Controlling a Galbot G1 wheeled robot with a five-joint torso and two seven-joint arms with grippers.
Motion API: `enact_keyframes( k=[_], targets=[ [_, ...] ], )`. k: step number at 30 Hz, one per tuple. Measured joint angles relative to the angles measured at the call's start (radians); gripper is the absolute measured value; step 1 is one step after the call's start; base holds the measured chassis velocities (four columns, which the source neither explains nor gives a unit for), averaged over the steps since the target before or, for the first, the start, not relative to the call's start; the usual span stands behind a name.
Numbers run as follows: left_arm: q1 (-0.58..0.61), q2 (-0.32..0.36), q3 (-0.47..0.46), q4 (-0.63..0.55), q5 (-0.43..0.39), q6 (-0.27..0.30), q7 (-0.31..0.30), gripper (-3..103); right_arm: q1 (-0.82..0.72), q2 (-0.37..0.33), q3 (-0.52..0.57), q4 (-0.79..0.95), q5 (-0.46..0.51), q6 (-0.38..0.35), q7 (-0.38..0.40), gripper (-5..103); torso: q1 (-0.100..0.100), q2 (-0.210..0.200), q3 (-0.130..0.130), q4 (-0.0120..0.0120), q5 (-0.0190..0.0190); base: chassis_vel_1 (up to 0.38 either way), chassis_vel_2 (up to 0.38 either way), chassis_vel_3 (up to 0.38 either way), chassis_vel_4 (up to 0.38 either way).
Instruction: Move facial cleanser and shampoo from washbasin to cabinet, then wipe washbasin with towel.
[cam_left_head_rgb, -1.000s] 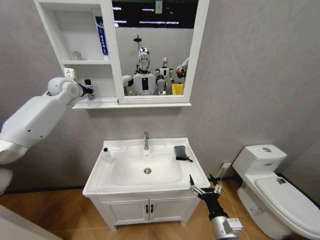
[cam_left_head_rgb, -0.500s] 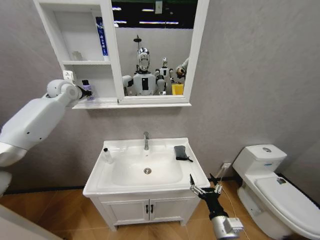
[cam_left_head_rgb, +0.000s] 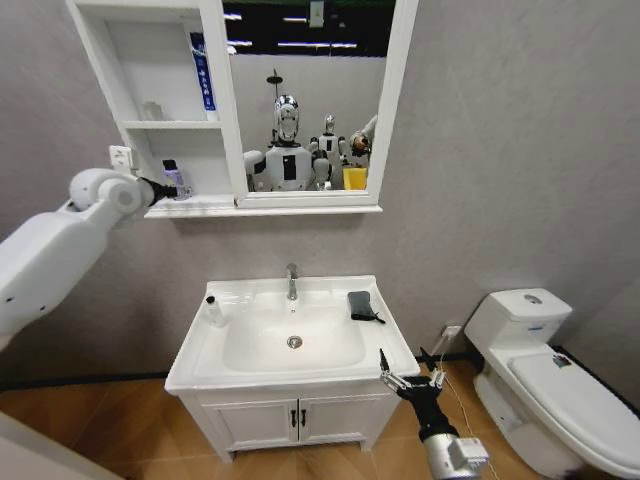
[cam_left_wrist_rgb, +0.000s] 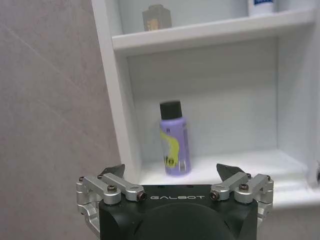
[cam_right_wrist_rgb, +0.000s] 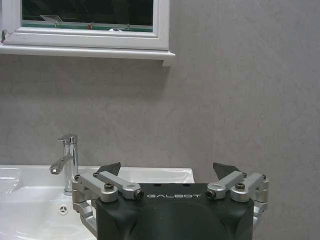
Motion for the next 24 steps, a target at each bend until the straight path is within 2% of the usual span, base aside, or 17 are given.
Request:
enact_keyframes(
  k=[1, 2, 3, 6, 7, 9, 12, 14, 15, 17, 18, 20, 24],
  targets=[
    [0.0, 0.0, 0.0, 0.0, 0.0, 0.0, 0.0, 100, 0.0, 0.0, 0.0, 0.0, 0.0, 0.0, 0.0, 100, 0.0, 0.0, 0.0, 0.0, 0.0, 0.0, 0.0, 0.0, 0.0],
    [0.092, 0.065, -0.044, -0.084, -0.004, -0.024, 0.011, 100, -0.001, 0.002, -0.003, 0.0, -0.004, 0.001, 0.0, 100, 0.0, 0.0, 0.0, 0.0001, -0.0013, 0.0, 0.0, 0.0, 0.0],
    [0.168, 0.121, -0.071, -0.148, -0.003, -0.049, 0.031, 100, -0.008, 0.011, -0.003, 0.001, -0.011, 0.005, -0.001, 100, 0.0, 0.0, 0.0, 0.0003, 0.0003, 0.0, 0.0, 0.0, 0.0],
    [0.197, 0.136, -0.075, -0.172, 0.004, -0.063, 0.043, 100, -0.014, 0.019, -0.002, 0.004, -0.017, 0.008, -0.001, 100, 0.0, 0.0, 0.0, 0.0, 0.0008, 0.0, 0.0, 0.0, 0.0],
    [0.238, 0.139, -0.083, -0.196, 0.013, -0.083, 0.049, 100, -0.02, 0.035, 0.001, 0.008, -0.025, 0.011, 0.0, 100, 0.0, 0.0, 0.0, -0.0009, -0.0003, 0.0, 0.0, 0.0, 0.0],
    [0.35, 0.112, -0.104, -0.229, 0.04, -0.144, 0.045, 100, -0.026, 0.052, 0.004, 0.012, -0.036, 0.014, 0.001, 100, 0.0, 0.0, 0.0, -0.0016, 0.0006, 0.0, 0.0, 0.0, 0.0],
    [0.42, 0.091, -0.119, -0.244, 0.07, -0.163, 0.043, 100, -0.03, 0.058, 0.006, 0.013, -0.041, 0.017, 0.002, 100, 0.0, 0.0, 0.0, -0.0015, 0.0, 0.0, 0.0, 0.0, 0.0],
    [0.597, 0.029, -0.159, -0.257, 0.184, -0.22, 0.045, 100, -0.032, 0.06, 0.015, 0.011, -0.043, 0.022, 0.008, 100, 0.0, 0.0, 0.0, -0.0011, 0.0003, 0.0, 0.0, 0.0, 0.0],
    [0.597, 0.029, -0.159, -0.257, 0.184, -0.22, 0.045, 100, -0.032, 0.06, 0.015, 0.011, -0.043, 0.022, 0.008, 100, 0.0, 0.0, 0.0, -0.0011, 0.0003, 0.0, 0.0, 0.0, 0.0],
    [0.724, -0.023, -0.206, -0.247, 0.276, -0.266, 0.052, 100, -0.03, 0.057, 0.017, 0.003, -0.042, 0.022, 0.012, 100, 0.0, 0.0, 0.0, -0.0009, -0.0003, 0.0, 0.0, 0.0, 0.0],
    [0.724, -0.023, -0.206, -0.247, 0.276, -0.266, 0.052, 100, -0.03, 0.057, 0.017, 0.003, -0.042, 0.022, 0.012, 100, 0.0, 0.0, 0.0, -0.0009, -0.0003, 0.0, 0.0, 0.0, 0.0],
    [0.866, -0.101, -0.257, -0.212, 0.376, -0.329, 0.064, 100, -0.03, 0.055, 0.017, -0.007, -0.042, 0.022, 0.013, 100, 0.0, 0.0, 0.0, -0.0004, -0.0003, 0.0, 0.0, 0.0, 0.0],
    [0.921, -0.178, -0.289, -0.141, 0.457, -0.386, 0.073, 100, -0.026, 0.051, 0.018, -0.025, -0.042, 0.023, 0.014, 100, 0.0, 0.0, 0.0, -0.0007, -0.0002, 0.0, 0.0, 0.0, 0.0]
  ],
)
